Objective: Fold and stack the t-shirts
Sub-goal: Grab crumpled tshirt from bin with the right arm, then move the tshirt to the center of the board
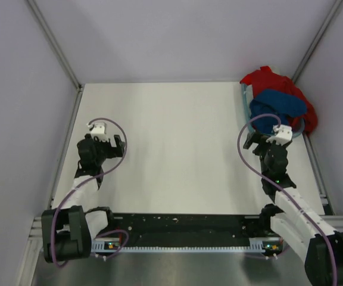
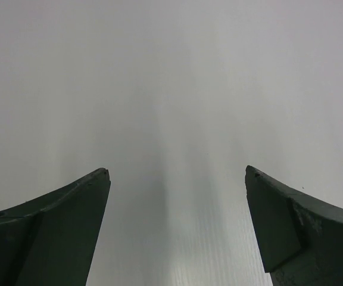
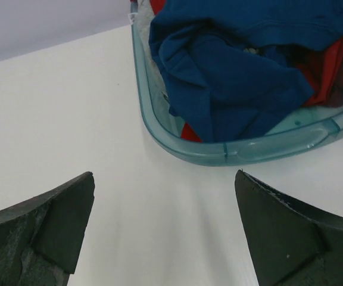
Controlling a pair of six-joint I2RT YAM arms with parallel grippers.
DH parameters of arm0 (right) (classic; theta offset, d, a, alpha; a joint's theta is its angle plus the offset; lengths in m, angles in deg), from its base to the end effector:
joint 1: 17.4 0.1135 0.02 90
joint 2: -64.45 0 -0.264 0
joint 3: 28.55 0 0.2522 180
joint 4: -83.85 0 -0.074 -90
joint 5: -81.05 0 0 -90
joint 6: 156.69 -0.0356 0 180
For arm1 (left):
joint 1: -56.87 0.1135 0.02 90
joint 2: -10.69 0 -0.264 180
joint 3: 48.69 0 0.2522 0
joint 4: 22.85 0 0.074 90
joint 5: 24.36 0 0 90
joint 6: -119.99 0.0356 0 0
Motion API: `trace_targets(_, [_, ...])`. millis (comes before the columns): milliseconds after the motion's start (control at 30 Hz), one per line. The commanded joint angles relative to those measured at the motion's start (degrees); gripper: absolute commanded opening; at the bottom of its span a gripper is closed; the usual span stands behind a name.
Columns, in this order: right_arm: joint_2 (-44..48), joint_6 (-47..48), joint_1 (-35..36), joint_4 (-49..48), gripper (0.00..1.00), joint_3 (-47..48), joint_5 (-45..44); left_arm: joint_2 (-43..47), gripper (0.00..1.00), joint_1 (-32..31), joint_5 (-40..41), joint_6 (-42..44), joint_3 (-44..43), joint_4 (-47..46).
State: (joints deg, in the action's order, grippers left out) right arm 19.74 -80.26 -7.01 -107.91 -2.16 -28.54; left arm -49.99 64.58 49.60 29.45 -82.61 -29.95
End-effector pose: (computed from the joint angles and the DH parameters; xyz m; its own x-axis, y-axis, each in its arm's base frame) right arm 0.1779 0.0205 0.2077 -0.0722 0.2115 -0.9747 0.1797 0.9640 0.1959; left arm 0.2172 0.0195 0.1937 -0.3346 -0.0544 -0.9408 0.1258 0.9868 -0.1018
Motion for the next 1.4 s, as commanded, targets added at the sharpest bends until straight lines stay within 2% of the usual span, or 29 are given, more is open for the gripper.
trace_targets(0, [-5.1, -0.7, -3.2, 11.1, 0.99, 15.1, 7.6, -0.8, 0.99, -0.1, -2.7, 2.5, -6.9, 4.8])
trace_targets(100, [-14.1, -2.5, -9.1, 22.1, 0.99, 28.3, 16.1, -2.9, 0.99, -0.1, -5.4, 10.9, -11.2, 14.4])
trace_targets(200, [-24.2, -3.2, -14.2, 27.1, 0.99, 38.3, 22.7, -6.8, 0.97, -0.1, -6.6, 14.2, -14.1, 19.5])
trace_targets(333, [-39.0, -1.7, -16.8, 29.6, 0.98, 49.4, 25.3, -9.6, 0.92, -0.1, -8.6, 15.5, -15.8, 22.7])
trace_targets(400, [-45.5, -0.2, -16.9, 33.4, 0.93, 55.6, 23.8, -9.7, 0.91, -0.1, -9.7, 15.7, -15.6, 22.6])
trace_targets(533, [-53.7, 1.3, -16.9, 37.2, 0.76, 64.4, 25.7, -9.4, 0.91, -0.1, -11.0, 16.3, -15.1, 22.4])
trace_targets(567, [-54.9, 1.3, -16.9, 37.3, 0.68, 65.4, 25.2, -9.2, 0.91, -0.1, -11.0, 16.4, -15.0, 22.2])
trace_targets(667, [-57.3, 2.5, -16.9, 39.2, 0.18, 68.2, 23.7, -9.1, 0.9, -0.1, -10.9, 16.4, -15.0, 22.3])
trace_targets(700, [-57.2, 2.8, -16.9, 39.8, 0.04, 68.8, 23.5, -9.1, 0.9, -0.1, -11.0, 16.4, -15.0, 22.2])
trace_targets(733, [-56.6, 3.4, -16.9, 40.0, 0.0, 68.9, 23.2, -9.2, 0.9, -0.2, -11.0, 16.5, -15.1, 22.4])
trace_targets(867, [-50.8, 6.3, -16.9, 40.0, 0.0, 68.6, 20.0, -9.2, 0.9, -0.1, -11.6, 16.4, -15.3, 22.5])
trace_targets(1100, [-34.9, 8.9, -16.9, 37.7, 0.0, 72.7, 20.0, -9.3, 0.9, -0.1, -10.8, 16.4, -15.8, 23.0])
trace_targets(1267, [-25.7, 4.6, -16.8, 25.9, 0.0, 77.0, 23.3, -8.4, 0.9, -0.1, -9.8, 16.0, -16.3, 23.1])
trace_targets(1367, [-25.3, 0.0, -13.4, 16.1, 0.0, 82.6, 33.6, -7.3, 0.91, -0.1, -8.9, 15.8, -16.3, 23.0])
